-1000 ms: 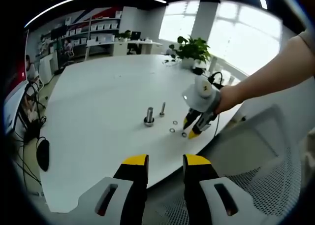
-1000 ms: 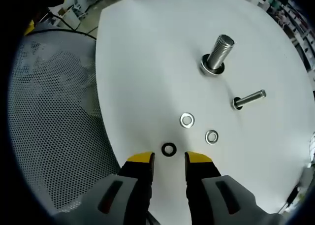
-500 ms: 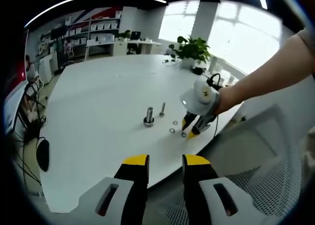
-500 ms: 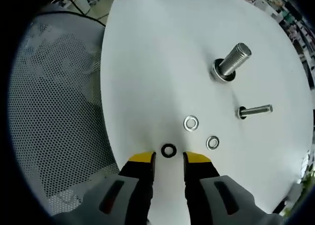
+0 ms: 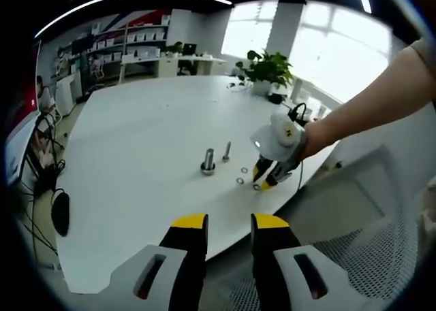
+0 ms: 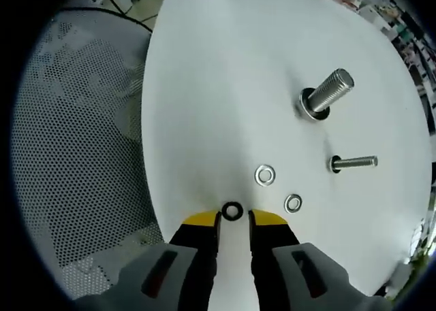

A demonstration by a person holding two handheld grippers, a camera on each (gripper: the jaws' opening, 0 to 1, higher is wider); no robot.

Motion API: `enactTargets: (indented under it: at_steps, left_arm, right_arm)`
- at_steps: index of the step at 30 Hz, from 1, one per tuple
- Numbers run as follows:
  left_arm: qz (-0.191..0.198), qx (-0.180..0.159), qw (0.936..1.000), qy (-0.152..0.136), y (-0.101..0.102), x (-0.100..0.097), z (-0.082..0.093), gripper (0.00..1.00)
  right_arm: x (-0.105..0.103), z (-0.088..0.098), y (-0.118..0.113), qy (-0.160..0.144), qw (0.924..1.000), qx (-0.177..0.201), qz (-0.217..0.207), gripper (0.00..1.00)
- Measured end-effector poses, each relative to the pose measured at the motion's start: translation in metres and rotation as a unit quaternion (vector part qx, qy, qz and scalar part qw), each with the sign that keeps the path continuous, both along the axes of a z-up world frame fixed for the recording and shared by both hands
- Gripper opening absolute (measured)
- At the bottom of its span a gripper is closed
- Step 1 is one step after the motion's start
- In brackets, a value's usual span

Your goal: Place the washer onto the threaded stud by aligning its center hole with the stud, sliding it down to the base, and recovering from edge contact or off-axis alignment until the washer reaches the visible bottom stop.

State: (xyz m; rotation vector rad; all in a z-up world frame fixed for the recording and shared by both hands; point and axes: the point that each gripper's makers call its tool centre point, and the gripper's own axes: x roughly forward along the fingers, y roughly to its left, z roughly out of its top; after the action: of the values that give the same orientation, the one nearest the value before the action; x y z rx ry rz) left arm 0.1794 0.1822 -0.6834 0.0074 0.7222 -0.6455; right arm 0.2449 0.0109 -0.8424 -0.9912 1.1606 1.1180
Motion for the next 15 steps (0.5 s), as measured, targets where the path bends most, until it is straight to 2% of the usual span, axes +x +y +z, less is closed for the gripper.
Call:
enactTargets:
  at_steps: [2, 8, 15]
  left_arm:
    - [0.001, -0.001, 1.0000, 0.000, 0.0001, 0.0003, 0.0003, 0.23]
    - [0.000, 0.001, 1.0000, 0.003, -0.0002, 0.0000, -0.0010, 0.22]
    - [-0.001, 0.001, 1.0000, 0.003, -0.0001, 0.0001, -0.0011, 0.22]
  right_arm:
    - [0.0010, -0.0004, 0.0022, -0.001, 1.0000, -0.001, 0.001, 0.15]
    - [0.0017, -0.0005, 0.0026, 0.010, 0.9995, -0.029, 0.011, 0.14]
    - [0.0008, -0.0003, 0.0013, 0.006, 0.9983, -0.056, -0.015, 0.14]
